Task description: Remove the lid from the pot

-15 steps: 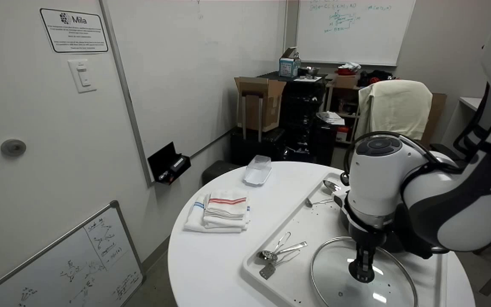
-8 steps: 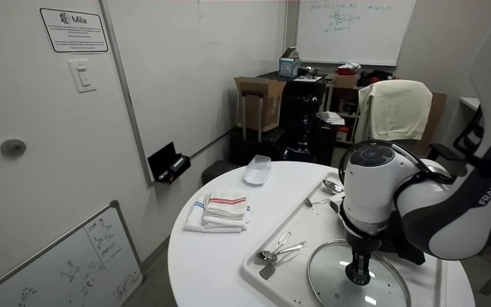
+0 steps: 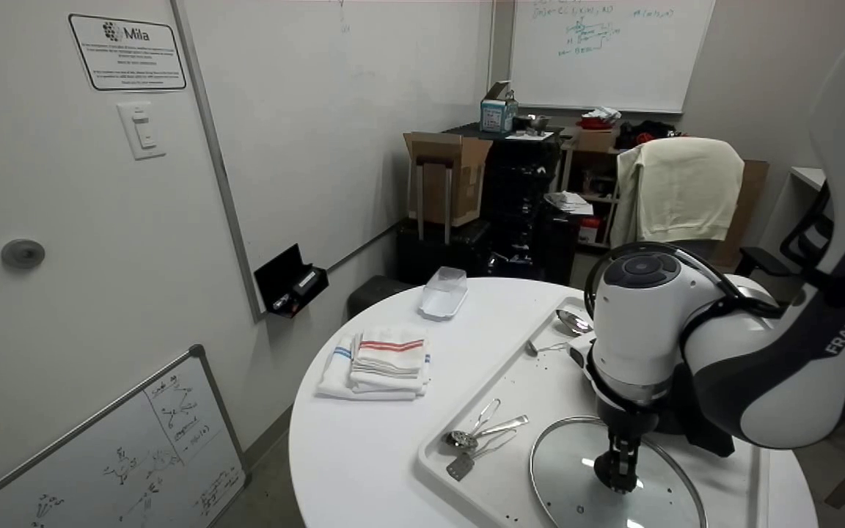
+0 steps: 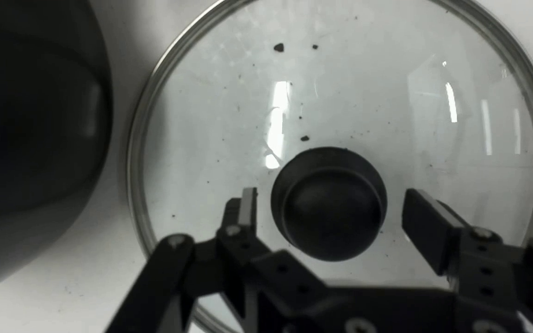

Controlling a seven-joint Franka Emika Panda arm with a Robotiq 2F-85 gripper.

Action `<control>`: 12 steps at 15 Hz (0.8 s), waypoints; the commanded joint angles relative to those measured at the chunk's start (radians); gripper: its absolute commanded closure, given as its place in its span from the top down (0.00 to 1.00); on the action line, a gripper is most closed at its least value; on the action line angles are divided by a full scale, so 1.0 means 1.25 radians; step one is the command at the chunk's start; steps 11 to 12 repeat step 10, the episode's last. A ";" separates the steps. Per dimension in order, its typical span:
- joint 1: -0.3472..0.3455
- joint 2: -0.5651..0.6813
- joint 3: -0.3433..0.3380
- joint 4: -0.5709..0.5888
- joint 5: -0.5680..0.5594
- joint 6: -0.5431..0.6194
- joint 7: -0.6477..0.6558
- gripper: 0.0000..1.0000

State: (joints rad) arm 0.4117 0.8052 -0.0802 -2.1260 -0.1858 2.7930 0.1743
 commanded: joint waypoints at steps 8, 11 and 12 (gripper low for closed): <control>-0.022 -0.102 0.016 -0.108 -0.008 0.028 -0.013 1.00; -0.029 -0.124 0.021 -0.123 -0.006 0.029 -0.015 1.00; -0.029 -0.124 0.021 -0.123 -0.006 0.029 -0.015 1.00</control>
